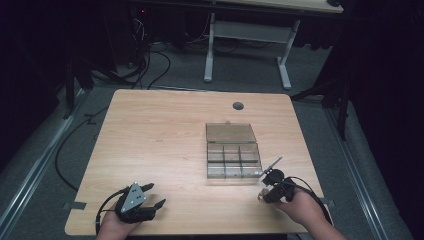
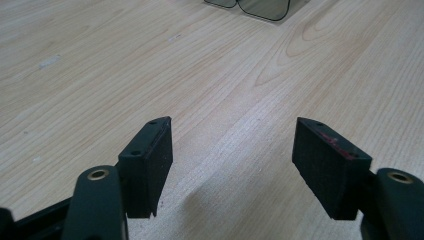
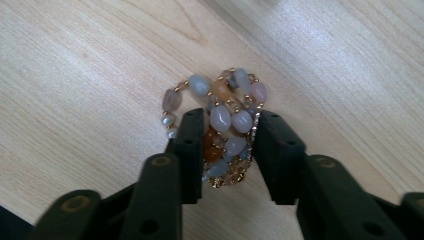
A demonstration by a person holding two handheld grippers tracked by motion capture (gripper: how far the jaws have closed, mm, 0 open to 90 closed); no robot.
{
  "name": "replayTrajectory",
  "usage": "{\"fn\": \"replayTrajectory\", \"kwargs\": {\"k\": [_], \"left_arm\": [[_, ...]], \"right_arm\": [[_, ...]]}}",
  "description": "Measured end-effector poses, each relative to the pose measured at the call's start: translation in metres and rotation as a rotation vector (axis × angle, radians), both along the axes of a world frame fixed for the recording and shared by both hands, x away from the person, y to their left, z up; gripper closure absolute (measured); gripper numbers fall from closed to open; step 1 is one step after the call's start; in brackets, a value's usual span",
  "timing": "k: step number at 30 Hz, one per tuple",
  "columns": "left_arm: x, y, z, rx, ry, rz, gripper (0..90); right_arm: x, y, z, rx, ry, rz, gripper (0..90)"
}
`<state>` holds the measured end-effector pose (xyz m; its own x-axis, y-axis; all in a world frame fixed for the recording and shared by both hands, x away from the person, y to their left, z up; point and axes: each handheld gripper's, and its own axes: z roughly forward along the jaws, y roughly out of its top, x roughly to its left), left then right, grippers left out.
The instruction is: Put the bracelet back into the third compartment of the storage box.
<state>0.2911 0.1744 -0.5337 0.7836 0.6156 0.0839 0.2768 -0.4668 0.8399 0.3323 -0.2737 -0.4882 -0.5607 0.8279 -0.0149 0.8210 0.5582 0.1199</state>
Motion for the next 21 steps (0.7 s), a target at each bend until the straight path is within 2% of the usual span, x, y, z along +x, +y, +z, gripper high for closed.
{"fn": "replayTrajectory", "kwargs": {"k": [1,6,13,21], "left_arm": [[0.0,0.0,0.0,0.0,0.0,0.0,33.1],[0.0,0.0,0.0,0.002,0.0,-0.001,33.1],[0.0,0.0,0.0,0.004,0.001,0.0,33.1],[0.0,0.0,0.0,0.004,0.001,-0.001,33.2]], "right_arm": [[-0.001,0.0,0.0,0.001,0.001,0.007,71.8],[0.0,0.002,0.0,-0.005,0.007,0.037,77.8],[0.003,0.002,0.002,-0.014,0.031,0.057,79.1],[0.006,-0.004,0.018,-0.004,0.037,0.054,79.1]]}}
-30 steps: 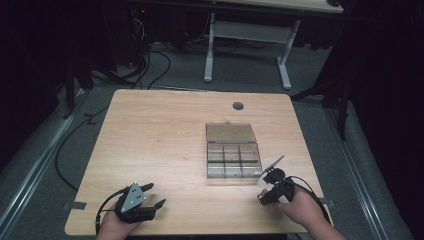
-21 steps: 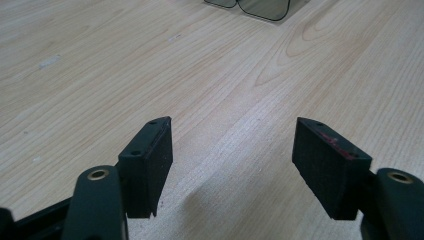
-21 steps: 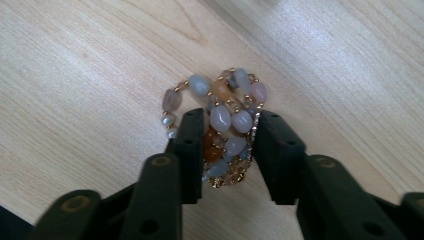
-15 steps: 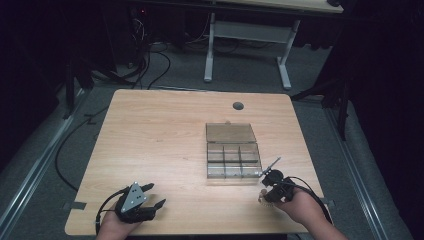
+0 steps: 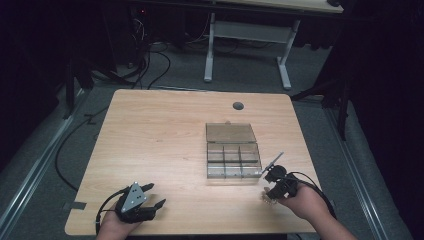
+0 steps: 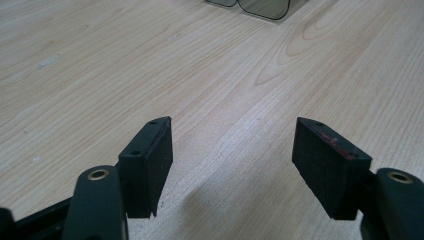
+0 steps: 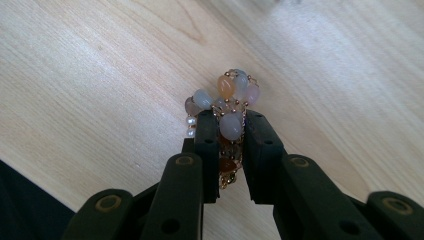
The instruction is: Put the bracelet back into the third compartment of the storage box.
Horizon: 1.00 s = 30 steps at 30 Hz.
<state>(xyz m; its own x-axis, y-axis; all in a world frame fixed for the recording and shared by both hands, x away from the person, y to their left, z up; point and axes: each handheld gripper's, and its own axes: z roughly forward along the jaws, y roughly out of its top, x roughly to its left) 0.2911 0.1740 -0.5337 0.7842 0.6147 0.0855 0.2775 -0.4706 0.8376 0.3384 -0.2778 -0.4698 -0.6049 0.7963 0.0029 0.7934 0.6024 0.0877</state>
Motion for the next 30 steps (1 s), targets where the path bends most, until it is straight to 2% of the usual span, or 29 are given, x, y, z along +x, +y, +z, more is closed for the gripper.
{"fn": "replayTrajectory", "kwargs": {"k": [12,20,29,30], "left_arm": [[0.0,0.0,0.0,-0.003,0.0,0.002,33.2],[0.0,0.0,0.0,-0.006,-0.001,0.002,33.2],[0.0,0.0,0.0,-0.003,0.0,0.001,33.2],[0.0,0.0,0.0,-0.003,0.0,0.001,33.2]], "right_arm": [[0.005,-0.004,0.023,0.006,-0.014,0.002,79.0],[0.009,-0.004,0.032,0.012,-0.024,-0.008,79.0],[0.012,-0.002,0.04,0.012,-0.03,0.006,79.1],[0.011,-0.001,0.042,0.01,-0.025,-0.008,79.1]]}}
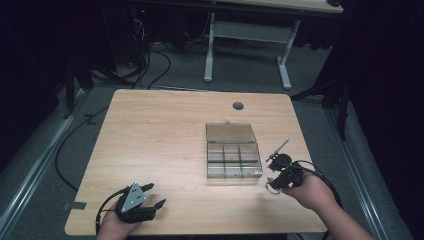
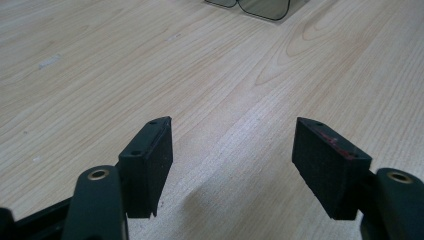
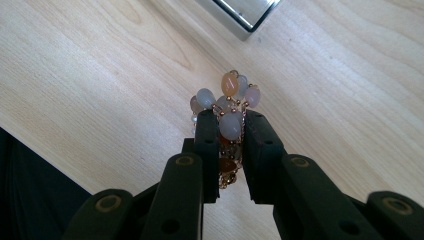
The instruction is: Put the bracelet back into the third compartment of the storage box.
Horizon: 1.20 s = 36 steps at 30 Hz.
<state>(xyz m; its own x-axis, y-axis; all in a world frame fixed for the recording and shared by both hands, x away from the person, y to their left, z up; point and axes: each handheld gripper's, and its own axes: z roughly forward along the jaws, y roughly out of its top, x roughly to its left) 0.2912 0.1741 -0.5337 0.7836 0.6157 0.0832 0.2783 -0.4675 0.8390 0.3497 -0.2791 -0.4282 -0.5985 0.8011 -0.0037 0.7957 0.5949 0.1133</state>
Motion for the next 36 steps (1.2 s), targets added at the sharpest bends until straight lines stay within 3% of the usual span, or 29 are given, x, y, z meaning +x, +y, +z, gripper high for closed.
{"fn": "replayTrajectory", "kwargs": {"k": [16,22,36], "left_arm": [[0.0,0.0,0.0,0.002,-0.001,-0.006,33.2],[0.0,0.0,0.0,0.001,-0.001,-0.006,33.2],[0.0,0.001,0.0,-0.004,-0.002,-0.01,33.2]], "right_arm": [[0.019,0.013,0.024,0.002,-0.03,0.015,79.1],[0.029,0.019,0.026,0.012,-0.031,0.041,79.1],[0.057,0.034,0.025,0.018,-0.021,0.04,79.0]]}}
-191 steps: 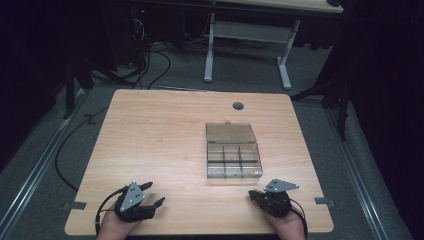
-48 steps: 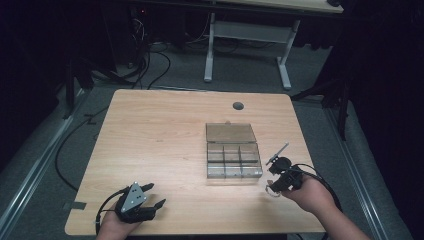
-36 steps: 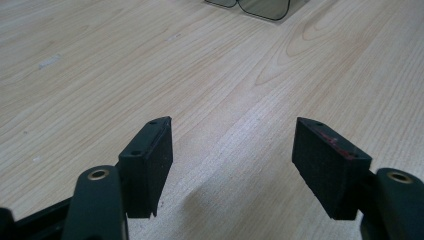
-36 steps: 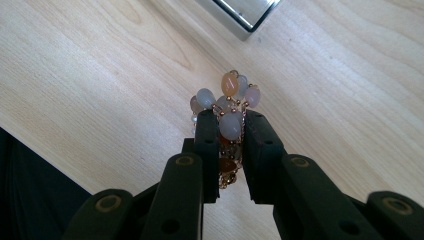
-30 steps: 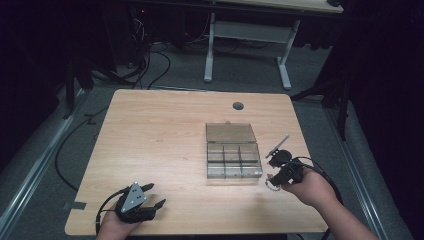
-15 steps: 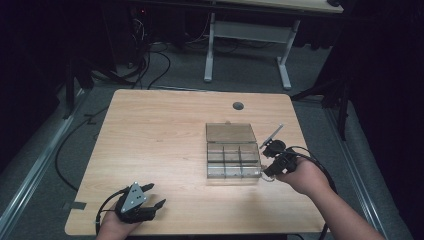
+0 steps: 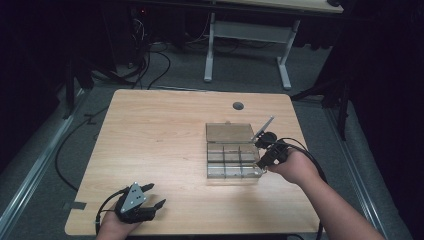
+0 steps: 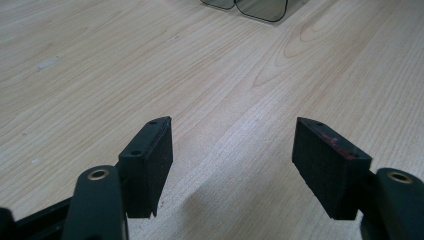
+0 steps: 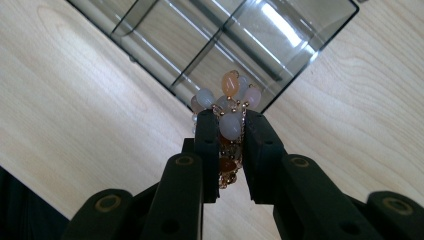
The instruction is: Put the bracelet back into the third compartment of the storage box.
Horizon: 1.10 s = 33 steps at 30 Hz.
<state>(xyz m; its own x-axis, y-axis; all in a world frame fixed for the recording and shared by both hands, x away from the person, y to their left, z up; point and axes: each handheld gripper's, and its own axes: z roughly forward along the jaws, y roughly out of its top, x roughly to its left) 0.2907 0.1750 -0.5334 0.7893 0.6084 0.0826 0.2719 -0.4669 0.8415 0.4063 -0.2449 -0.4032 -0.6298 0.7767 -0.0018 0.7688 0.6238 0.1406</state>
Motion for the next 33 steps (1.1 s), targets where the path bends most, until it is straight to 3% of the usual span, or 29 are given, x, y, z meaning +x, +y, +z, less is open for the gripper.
{"fn": "replayTrajectory", "kwargs": {"k": [26,33], "left_arm": [[0.0,0.001,0.0,-0.006,-0.002,-0.005,33.2],[0.0,0.0,0.0,-0.008,-0.004,-0.003,33.2]], "right_arm": [[0.053,0.019,-0.013,-0.001,-0.008,-0.005,79.0],[0.064,0.02,-0.027,-0.025,-0.008,-0.023,79.0]]}}
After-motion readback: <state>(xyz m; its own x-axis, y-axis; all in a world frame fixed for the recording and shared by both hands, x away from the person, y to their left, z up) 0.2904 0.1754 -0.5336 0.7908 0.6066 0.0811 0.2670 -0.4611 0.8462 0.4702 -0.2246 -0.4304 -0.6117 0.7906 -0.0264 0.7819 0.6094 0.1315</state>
